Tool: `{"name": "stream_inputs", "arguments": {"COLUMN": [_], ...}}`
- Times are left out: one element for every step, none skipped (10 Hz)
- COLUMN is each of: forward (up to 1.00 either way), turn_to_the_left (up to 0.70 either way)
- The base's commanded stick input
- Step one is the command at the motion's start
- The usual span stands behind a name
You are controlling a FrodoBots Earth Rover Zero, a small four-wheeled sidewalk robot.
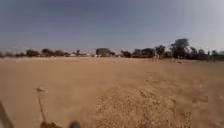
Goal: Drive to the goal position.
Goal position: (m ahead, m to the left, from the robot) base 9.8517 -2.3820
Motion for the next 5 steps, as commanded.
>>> {"name": "stream_inputs", "arguments": {"forward": [0.70, 0.70, 0.70, 0.70, 0.70], "turn_to_the_left": [0.00, 0.00, 0.00, 0.00, 0.00]}}
